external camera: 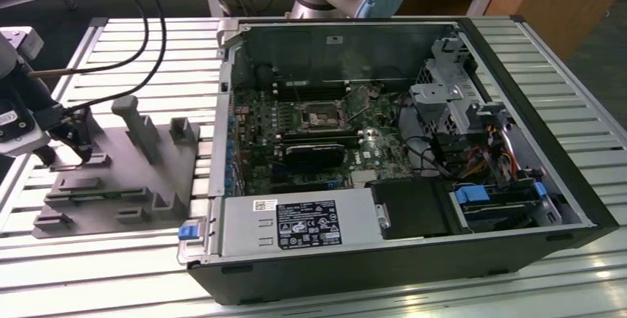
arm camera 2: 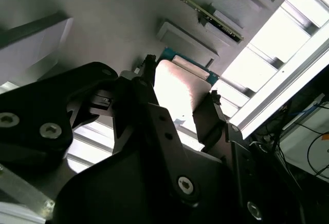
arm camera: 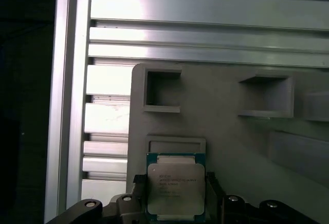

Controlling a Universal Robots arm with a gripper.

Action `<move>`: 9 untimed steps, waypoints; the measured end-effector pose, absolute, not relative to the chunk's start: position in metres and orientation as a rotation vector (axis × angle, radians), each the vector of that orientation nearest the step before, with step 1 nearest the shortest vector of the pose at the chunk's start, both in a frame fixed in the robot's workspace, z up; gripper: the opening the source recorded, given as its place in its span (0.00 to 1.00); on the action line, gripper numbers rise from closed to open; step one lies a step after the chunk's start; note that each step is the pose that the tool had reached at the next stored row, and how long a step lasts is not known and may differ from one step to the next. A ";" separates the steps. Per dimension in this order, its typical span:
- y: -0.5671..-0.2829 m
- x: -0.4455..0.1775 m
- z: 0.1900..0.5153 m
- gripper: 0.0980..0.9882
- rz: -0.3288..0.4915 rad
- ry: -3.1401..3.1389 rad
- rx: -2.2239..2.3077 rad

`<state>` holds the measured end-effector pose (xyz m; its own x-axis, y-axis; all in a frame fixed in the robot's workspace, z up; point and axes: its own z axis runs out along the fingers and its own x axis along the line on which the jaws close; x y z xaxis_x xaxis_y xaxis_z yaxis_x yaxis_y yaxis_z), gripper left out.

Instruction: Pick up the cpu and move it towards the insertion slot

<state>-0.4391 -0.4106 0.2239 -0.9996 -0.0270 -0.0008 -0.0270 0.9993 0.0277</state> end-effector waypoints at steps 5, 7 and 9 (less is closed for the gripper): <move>-0.411 -0.439 0.231 0.50 0.044 3.141 -0.043; -0.411 -0.439 0.234 0.50 0.044 3.141 -0.043; -0.411 -0.439 0.237 0.50 0.044 3.141 -0.042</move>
<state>-0.4391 -0.4106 0.2365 -0.9996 -0.0270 -0.0008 -0.0270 0.9992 0.0278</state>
